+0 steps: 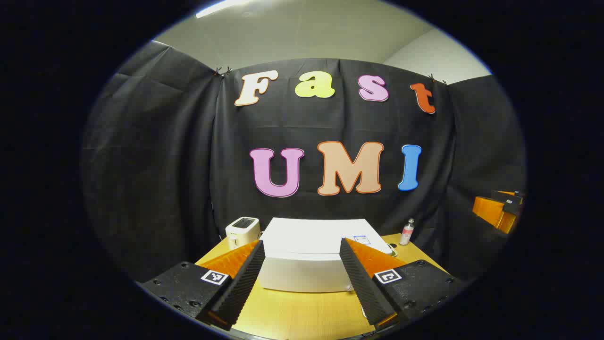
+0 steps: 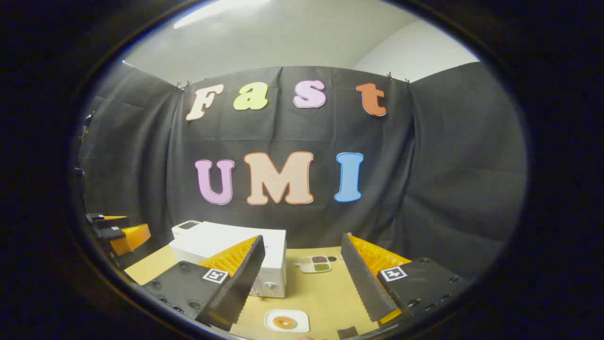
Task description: Open the microwave oven with the left hand, put the food in, and close the microwave oven.
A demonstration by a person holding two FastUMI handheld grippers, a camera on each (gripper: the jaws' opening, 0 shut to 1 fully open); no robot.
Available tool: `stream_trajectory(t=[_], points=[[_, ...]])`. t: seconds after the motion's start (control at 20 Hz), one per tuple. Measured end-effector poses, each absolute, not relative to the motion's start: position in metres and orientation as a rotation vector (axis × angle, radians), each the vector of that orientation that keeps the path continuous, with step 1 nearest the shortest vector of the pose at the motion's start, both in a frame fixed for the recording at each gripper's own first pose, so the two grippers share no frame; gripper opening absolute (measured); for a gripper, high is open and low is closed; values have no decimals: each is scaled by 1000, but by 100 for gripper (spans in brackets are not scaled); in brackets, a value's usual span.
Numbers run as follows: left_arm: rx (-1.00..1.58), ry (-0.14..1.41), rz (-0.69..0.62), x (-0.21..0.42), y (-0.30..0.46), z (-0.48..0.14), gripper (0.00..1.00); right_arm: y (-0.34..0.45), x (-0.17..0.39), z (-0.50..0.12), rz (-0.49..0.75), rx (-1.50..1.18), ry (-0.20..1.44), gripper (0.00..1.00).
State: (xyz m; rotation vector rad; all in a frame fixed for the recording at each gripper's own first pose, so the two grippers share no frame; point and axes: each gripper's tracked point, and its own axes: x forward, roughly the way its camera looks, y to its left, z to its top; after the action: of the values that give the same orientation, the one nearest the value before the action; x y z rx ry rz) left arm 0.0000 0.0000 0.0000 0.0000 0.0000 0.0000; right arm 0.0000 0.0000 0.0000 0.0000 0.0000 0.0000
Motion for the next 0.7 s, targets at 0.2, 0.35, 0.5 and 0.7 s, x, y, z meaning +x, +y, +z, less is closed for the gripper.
stream_trajectory(t=[0.2,0.35,0.5,0.7], points=[[-15,2,-6,0,-5,-1,96,-11,-6,-11,-16,-48,40,96],[-26,1,-17,3,-15,-1,96,-16,-5,-15,-26,-53,49,97],[-57,7,-36,10,-29,-1,97,-19,-2,-22,-21,-54,65,97],[-38,15,-52,17,-39,-4,97,-28,3,-28,-25,-34,89,97]])
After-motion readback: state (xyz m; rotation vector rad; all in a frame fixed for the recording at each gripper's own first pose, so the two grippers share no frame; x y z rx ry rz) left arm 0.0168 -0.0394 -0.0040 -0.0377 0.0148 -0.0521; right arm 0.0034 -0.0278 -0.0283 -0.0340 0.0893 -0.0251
